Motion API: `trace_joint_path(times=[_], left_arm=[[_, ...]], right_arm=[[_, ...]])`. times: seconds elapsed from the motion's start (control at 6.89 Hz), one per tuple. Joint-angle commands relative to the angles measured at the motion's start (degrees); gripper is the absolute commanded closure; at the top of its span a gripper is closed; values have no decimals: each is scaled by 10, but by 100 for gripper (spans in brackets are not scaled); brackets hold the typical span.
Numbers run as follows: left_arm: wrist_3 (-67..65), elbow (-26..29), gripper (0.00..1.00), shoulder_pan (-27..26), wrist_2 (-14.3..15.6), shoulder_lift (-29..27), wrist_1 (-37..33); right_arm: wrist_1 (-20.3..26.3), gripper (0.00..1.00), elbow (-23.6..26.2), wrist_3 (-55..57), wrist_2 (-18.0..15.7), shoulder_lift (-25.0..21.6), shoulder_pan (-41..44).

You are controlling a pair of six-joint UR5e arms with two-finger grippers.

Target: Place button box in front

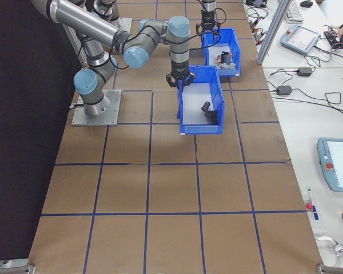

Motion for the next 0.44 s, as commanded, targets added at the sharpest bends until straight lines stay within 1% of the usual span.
trace_joint_path(times=[0.0, 0.15, 0.29], left_arm=[[154, -2, 12, 22, 42, 76, -103], [269, -4, 9, 27, 86, 113, -178], [408, -4, 0, 36, 95, 160, -265]], right_arm=[[1, 98, 38, 15, 1, -32, 22], [2, 97, 50, 59, -2, -42, 67], [1, 97, 61, 118, -9, -42, 115]])
